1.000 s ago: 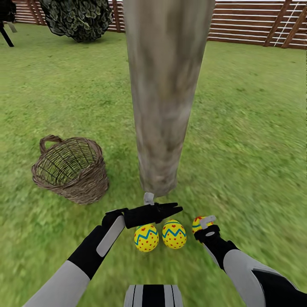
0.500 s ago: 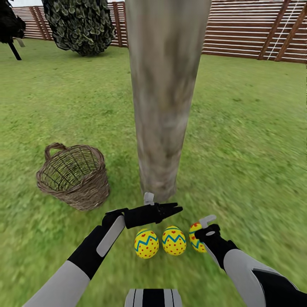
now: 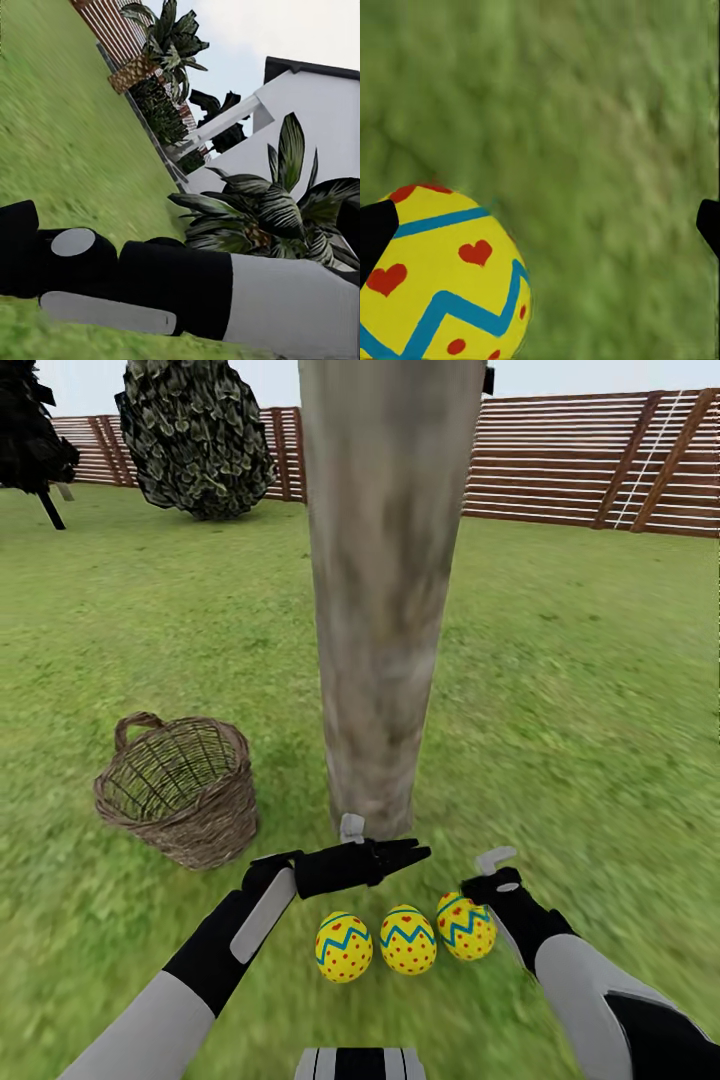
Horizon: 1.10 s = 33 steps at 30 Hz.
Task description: Take the three Easter eggs out of the wicker basket on the lawn in the garden, then place them on the lawn next to a single tree (choose any tree) so that all three eggs are next to the same tree and none are left in the basket.
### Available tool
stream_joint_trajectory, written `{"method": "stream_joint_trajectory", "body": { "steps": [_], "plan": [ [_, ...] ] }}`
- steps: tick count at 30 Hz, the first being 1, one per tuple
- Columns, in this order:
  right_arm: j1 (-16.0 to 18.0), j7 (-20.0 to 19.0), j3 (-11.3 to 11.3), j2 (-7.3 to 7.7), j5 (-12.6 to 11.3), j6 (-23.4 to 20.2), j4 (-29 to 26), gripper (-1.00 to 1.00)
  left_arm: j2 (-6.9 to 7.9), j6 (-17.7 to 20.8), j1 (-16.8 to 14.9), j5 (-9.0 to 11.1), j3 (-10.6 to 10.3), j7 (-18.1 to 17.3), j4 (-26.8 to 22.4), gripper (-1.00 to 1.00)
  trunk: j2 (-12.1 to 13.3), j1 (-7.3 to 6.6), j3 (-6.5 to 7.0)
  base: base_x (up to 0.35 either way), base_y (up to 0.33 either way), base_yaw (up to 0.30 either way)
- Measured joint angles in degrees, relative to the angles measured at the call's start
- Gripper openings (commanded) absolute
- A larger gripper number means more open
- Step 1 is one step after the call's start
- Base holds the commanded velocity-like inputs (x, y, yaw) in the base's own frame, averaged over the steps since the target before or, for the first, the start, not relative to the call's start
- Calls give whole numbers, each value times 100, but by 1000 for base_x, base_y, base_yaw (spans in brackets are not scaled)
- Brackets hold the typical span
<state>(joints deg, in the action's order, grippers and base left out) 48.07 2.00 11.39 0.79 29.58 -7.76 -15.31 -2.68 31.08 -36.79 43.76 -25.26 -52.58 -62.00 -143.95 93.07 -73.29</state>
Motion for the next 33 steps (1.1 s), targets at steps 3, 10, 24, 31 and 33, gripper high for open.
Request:
{"method": "stream_joint_trajectory", "body": {
  "steps": [3,10,24,31,33],
  "plan": [
    [-37,-300,-6,442,-313,-142,-18,100,-53,19,1,-16,-1,45,29,100,4,-8,66,0,0,0],
    [-136,-2350,-38,1648,-764,-143,925,100,-198,25,-16,-43,-8,198,571,100,14,-25,221,0,0,0],
    [-697,-4990,-48,2022,-717,289,1465,100,502,512,61,2,-411,718,1631,100,33,-61,532,0,0,0],
    [-832,-3732,-48,1999,-768,539,1470,100,669,481,58,-34,-391,724,2699,100,42,-80,687,0,0,0],
    [-859,-3216,-50,1990,-774,558,1472,100,755,475,57,-47,-391,732,2930,100,45,-85,732,0,0,0]
  ]
}}
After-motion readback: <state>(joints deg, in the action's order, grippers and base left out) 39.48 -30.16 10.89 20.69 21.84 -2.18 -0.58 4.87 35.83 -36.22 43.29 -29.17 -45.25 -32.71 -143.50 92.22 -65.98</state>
